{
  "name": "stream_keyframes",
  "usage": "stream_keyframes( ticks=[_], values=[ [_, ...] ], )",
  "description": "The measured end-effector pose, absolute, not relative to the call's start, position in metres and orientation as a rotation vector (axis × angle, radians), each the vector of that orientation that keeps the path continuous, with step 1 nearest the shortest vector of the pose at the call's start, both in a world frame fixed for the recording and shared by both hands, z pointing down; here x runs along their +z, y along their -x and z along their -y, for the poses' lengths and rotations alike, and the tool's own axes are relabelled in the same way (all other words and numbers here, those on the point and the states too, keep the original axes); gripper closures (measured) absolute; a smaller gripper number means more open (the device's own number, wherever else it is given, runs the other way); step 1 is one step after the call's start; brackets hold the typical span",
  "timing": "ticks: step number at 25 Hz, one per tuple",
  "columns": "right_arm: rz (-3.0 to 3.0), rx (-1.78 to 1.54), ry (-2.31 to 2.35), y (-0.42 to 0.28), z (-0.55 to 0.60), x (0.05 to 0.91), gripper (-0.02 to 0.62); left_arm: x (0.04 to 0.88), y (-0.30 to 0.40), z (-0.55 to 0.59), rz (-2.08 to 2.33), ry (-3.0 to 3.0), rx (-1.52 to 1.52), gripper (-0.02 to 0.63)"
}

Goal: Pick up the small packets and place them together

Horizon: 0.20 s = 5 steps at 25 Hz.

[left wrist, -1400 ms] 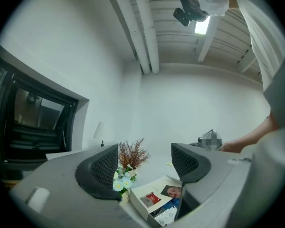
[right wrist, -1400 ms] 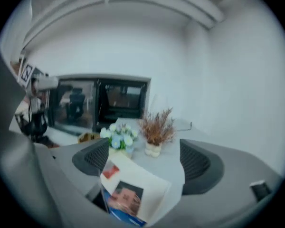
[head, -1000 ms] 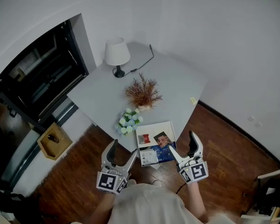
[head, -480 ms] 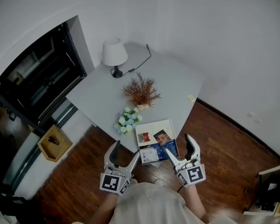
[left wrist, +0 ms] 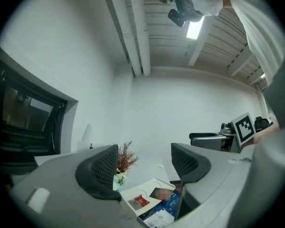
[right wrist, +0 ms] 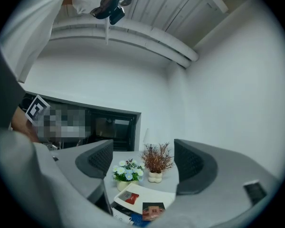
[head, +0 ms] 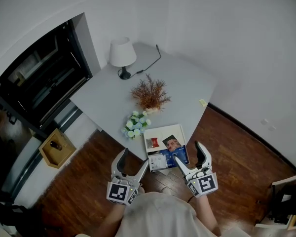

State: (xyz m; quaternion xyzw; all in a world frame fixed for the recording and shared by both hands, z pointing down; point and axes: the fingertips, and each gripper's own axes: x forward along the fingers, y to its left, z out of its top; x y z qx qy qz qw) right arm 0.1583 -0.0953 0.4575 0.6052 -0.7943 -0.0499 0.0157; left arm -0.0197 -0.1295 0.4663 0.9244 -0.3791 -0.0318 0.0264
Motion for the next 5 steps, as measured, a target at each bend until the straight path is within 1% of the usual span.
stream_keyframes(
  ticks=[5],
  values=[
    [2.477,-0.151,-1.863,-0.1561,0.093,0.4595,0.179,0.4659,0.0184,0.1288,1.17,-2.863,-0.084,0.273]
  ],
)
